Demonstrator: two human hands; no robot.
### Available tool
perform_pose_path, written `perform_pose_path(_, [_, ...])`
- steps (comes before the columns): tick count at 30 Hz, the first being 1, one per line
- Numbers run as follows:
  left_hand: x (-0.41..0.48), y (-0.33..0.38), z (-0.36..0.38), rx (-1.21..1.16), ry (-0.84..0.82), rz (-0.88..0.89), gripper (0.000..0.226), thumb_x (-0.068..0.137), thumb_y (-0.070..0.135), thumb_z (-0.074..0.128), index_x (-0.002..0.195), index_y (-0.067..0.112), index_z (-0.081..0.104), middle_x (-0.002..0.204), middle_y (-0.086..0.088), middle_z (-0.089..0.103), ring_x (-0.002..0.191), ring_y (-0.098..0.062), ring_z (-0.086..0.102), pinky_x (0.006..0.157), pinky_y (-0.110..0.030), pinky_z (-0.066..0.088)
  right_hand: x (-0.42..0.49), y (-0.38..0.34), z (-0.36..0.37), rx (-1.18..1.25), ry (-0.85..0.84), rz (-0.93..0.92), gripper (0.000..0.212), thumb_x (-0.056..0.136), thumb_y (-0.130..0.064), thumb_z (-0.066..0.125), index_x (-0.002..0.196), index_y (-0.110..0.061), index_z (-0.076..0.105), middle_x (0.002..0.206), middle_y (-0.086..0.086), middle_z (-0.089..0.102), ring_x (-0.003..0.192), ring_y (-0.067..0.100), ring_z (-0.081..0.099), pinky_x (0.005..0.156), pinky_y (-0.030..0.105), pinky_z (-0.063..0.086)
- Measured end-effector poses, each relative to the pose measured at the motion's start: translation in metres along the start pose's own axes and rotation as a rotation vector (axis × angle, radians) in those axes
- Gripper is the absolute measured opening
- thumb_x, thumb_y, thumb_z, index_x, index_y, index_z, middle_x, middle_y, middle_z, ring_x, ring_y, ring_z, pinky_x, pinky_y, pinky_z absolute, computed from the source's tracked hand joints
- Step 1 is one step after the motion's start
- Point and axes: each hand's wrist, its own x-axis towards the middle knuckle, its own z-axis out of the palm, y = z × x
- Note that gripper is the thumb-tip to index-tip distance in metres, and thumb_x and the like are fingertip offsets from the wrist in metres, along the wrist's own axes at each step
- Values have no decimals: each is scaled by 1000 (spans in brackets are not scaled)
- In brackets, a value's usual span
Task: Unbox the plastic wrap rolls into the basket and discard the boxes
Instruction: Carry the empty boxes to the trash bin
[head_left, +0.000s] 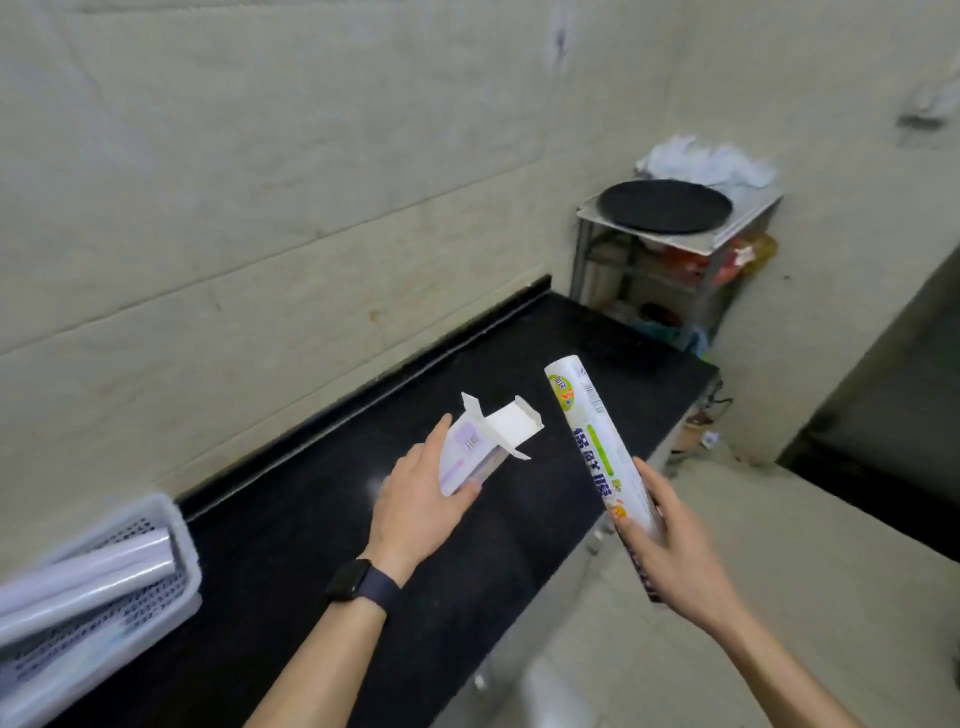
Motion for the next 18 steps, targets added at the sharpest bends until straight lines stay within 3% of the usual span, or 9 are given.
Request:
perform_pose_path(2, [13, 52, 24, 2, -40, 118, 81, 84, 53, 62, 151, 40, 17, 124, 6, 58, 107, -19, 55, 85, -42, 50, -13, 22, -45, 25, 87, 40, 54, 95, -40, 60, 141, -54, 35, 120, -18, 62, 73, -6, 45, 75, 35, 46])
perform_pose_path(5, [22, 133, 68, 9, -128, 254, 86, 83, 49, 65, 152, 39, 16, 123, 4, 58, 108, -22, 54, 86, -44, 50, -43, 59, -115, 23, 231, 109, 55, 95, -36, 61, 141, -53, 36, 129, -24, 60, 92, 1, 61, 80, 35, 54])
perform_pose_path(8, [18, 211, 120, 28, -223, 386, 86, 83, 47, 66, 154, 34, 18, 125, 0, 58, 112, -25, 53, 90, -45, 48, -79, 97, -178, 37, 384, 211, 54, 93, -37, 62, 135, -62, 38, 122, -34, 60, 98, 1, 65, 76, 32, 56])
perform_pose_path(13, [1, 323, 202, -2, -343, 588, 85, 82, 45, 67, 152, 35, 20, 129, 1, 59, 115, -24, 53, 89, -44, 48, -134, 164, -257, 79, 578, 366, 58, 92, -32, 65, 139, -53, 39, 133, -25, 58, 115, 5, 61, 95, 35, 50])
perform_pose_path(18, [-12, 400, 273, -37, -466, 733, 80, 82, 44, 66, 150, 37, 24, 129, 3, 59, 114, -26, 56, 86, -46, 50, -168, 212, -313, 93, 694, 501, 62, 91, -30, 65, 140, -55, 36, 133, -26, 58, 112, 5, 61, 87, 29, 48])
